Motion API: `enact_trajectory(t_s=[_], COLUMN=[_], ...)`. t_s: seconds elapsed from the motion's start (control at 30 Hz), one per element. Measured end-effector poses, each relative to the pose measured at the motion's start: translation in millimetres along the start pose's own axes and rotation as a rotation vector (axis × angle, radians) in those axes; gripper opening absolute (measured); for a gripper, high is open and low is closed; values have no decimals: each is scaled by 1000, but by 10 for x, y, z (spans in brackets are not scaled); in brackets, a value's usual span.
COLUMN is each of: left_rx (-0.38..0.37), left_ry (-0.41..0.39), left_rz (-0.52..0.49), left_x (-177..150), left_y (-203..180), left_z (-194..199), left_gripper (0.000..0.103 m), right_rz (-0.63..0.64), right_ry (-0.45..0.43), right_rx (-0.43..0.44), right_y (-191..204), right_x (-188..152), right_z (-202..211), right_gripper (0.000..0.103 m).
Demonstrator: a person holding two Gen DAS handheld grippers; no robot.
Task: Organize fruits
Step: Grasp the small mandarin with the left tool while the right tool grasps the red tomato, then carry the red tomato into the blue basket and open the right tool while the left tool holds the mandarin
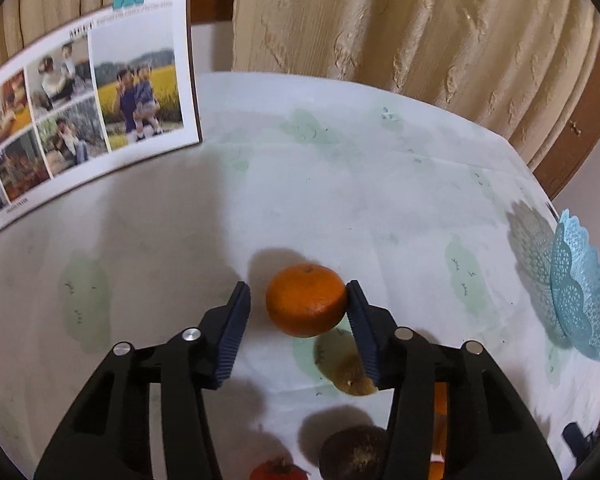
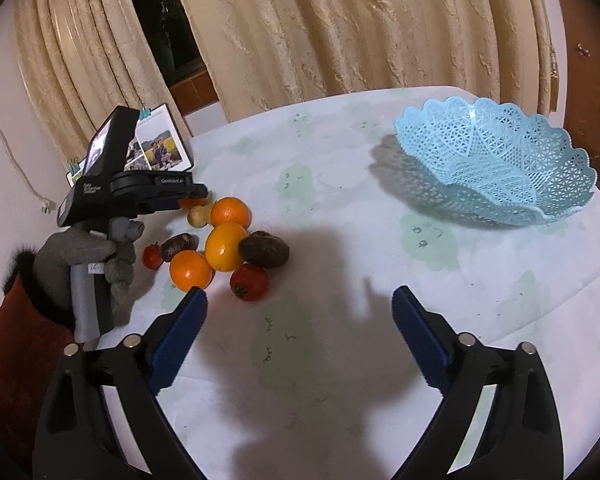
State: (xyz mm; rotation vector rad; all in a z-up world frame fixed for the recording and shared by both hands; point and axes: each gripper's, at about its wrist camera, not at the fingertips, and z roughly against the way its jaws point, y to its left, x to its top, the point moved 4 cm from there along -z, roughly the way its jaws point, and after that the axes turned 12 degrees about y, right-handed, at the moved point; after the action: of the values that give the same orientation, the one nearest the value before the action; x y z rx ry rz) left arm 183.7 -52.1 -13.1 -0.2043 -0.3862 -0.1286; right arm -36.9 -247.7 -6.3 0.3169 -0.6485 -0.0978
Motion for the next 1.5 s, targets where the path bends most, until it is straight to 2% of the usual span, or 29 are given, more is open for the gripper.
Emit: enact_trajectory(t_s=[0.1, 0.4, 0.63, 0.83, 0.97, 1.17, 1.5], left_rx=[-31, -55, -42, -47, -56, -70, -88], left_ry=[4, -11, -73, -114, -133, -145, -169], left_rz=[2, 22, 13, 7, -2, -26, -75], left_x=[2, 1, 13, 20, 37, 13, -64], left_y=[-10, 58, 14, 13, -32, -144, -348], left_z=[-16, 122, 409, 617, 709, 803, 928], left_gripper=[41, 40, 40, 40, 40, 40, 40], right_rz=[15, 83, 119, 141, 152, 129, -45], right_ry=[14, 92, 166, 156, 148, 86, -40], right_rx=[-5, -2, -37, -84, -90, -83, -164], right_y=[56, 320, 422, 436, 449, 315, -405], right_x=[10, 72, 132, 135, 82, 88, 358], right_z=[-45, -315, -628, -681, -617, -298, 219], right_gripper=[91, 71, 50, 29, 29, 29, 29])
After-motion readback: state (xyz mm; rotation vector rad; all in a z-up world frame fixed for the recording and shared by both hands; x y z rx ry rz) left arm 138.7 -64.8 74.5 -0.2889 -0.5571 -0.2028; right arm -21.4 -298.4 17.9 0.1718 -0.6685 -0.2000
